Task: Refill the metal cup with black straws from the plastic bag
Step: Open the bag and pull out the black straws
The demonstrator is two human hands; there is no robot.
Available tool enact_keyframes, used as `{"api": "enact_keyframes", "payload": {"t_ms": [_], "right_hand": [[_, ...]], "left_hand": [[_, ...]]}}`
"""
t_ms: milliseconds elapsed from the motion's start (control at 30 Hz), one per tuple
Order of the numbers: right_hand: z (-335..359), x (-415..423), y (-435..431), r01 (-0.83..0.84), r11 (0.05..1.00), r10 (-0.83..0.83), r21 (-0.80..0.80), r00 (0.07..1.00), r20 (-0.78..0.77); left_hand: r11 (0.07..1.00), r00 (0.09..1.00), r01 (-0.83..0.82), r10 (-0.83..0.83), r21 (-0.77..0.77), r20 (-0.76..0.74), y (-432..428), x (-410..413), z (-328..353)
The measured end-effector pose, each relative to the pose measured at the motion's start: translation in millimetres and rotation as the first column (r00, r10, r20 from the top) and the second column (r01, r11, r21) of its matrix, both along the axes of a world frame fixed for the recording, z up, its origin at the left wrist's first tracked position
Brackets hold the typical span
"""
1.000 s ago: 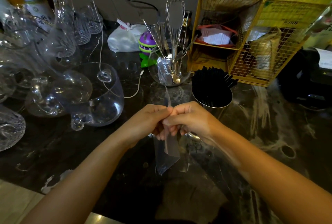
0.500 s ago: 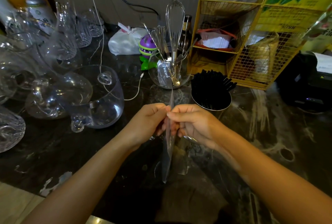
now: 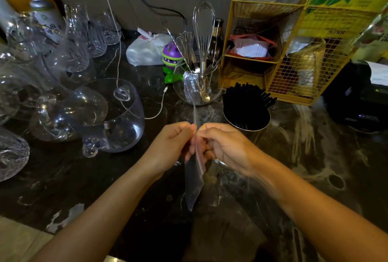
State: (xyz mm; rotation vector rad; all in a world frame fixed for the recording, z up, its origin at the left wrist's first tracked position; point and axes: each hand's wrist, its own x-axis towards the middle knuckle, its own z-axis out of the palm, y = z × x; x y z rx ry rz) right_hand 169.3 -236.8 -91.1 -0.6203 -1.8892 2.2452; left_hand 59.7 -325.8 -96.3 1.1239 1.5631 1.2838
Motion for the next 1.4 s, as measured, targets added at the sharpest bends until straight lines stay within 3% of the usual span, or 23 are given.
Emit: {"api": "enact_keyframes", "payload": {"t_ms": [200, 367, 567, 767, 967, 1100, 1167, 1300, 1400], "right_hand": [[1, 3, 4, -0.027, 0.999, 0.026, 0.039, 1.0, 0.017], [1, 4, 6, -0.029, 0.992, 0.02, 0.12, 0.997, 0.076], [1, 4, 7, -0.066, 0.97, 0.038, 0.233, 0.992, 0.122], [-1, 7, 9, -0.054, 0.99, 0.045, 0.129, 0.997, 0.07], [-6, 4, 6, -0.005, 1.0, 0.004, -0.024, 0.999, -0.049], [-2, 9, 7, 0.084, 0.982, -0.102, -0.172, 0.989, -0.103], [0, 12, 7, 0.133, 0.983, -0.142, -0.124, 0.987, -0.073], [6, 18, 8, 0.189, 0.976, -0.191, 0.107, 0.982, 0.009], [11, 23, 15, 0.27, 0.943, -0.278, 0.195, 0.96, 0.014]], "left_hand": [[0.999, 0.999, 0.048, -0.048, -0.009, -0.014, 1, 1, 0], [0.994, 0.992, 0.108, -0.106, -0.029, 0.063, 3, 5, 3], [0.995, 0.996, 0.086, -0.084, -0.045, 0.039, 7, 7, 2], [0.996, 0.994, 0.089, -0.087, -0.026, 0.073, 5, 7, 3], [0.996, 0.974, 0.089, -0.093, 0.03, 0.204, 6, 8, 4], [0.999, 0.926, 0.016, -0.033, 0.048, 0.375, 3, 4, 5], [1.0, 0.949, -0.026, 0.021, 0.012, 0.314, 1, 0, 6], [0.991, 0.992, -0.124, 0.125, -0.039, 0.022, -2, -15, 11], [0.98, 0.979, -0.197, 0.195, -0.031, -0.064, -5, -29, 17]]}}
